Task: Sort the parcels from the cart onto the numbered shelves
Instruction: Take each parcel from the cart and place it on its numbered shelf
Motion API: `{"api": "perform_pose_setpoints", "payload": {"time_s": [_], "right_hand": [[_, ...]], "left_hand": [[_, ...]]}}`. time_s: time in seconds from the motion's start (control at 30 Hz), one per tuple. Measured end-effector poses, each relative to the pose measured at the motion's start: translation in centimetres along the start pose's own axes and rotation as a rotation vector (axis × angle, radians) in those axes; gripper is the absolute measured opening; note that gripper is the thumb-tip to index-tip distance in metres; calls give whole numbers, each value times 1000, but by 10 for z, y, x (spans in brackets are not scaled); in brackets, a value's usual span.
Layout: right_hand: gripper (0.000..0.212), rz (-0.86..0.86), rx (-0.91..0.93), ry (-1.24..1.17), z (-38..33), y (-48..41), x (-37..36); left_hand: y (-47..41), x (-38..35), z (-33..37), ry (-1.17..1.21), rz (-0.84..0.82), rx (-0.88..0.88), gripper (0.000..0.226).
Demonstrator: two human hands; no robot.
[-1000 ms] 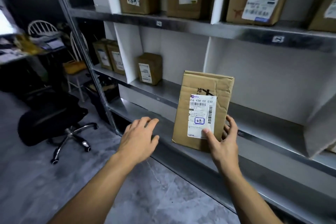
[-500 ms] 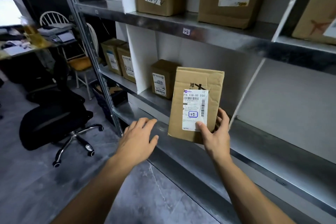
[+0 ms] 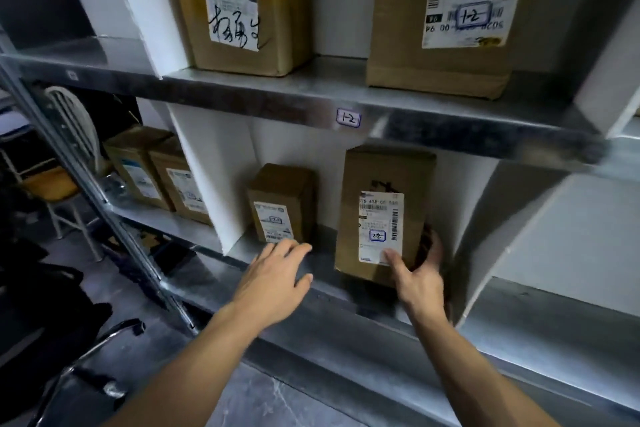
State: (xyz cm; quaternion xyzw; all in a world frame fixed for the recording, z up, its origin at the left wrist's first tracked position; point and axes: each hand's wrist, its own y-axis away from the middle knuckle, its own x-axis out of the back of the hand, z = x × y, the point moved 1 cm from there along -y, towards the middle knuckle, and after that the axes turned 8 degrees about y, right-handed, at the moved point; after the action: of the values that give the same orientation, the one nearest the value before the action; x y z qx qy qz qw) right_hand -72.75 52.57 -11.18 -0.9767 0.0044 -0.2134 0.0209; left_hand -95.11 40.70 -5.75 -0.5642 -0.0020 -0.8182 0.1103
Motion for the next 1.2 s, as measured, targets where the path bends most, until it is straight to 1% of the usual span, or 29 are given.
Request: {"api": "perform_pose_setpoints", "payload": {"time_s": [0.1,0.2,0.37,0.67,0.77,0.83,0.9,0.93,1.0,1.07,1.13,1.2], "right_hand": [[91,-10,1,11,5,-6,-11],[88,-9,-6,12,16,-10,-20],[86,28,-72,-93,38,-11,-28],[79,36,-154,-75,40,-16,-33],[83,33,-154,-72,33,-10,-29],[80,99,-159,29,28,-2,-22],[67,183,-176,166,24,15,-12],[58,175,-148,224,23,25,-8],[40,90,-22,342,25,49,0],[30,66,94,469,33,72,15],[29,89,150,644,43,90,39],[32,99,166,830,54,107,72]], "left_hand": [[-24,0,-15,1,-29,-47,54],[-39,-5,-23,9,-73,-88,54],[-55,-17,-28,65,-114,-145,53],[-58,-34,-28,115,-191,-204,52],[-56,-41,-24,129,-217,-218,52],[-52,-46,-19,149,-235,-214,51],[-46,-52,-12,164,-243,-205,51],[-43,-55,-8,165,-241,-208,51],[-37,-61,3,152,-238,-232,51],[-30,-68,19,125,-249,-274,50],[-23,-76,39,97,-267,-330,50],[-14,-84,64,75,-286,-392,50]]}}
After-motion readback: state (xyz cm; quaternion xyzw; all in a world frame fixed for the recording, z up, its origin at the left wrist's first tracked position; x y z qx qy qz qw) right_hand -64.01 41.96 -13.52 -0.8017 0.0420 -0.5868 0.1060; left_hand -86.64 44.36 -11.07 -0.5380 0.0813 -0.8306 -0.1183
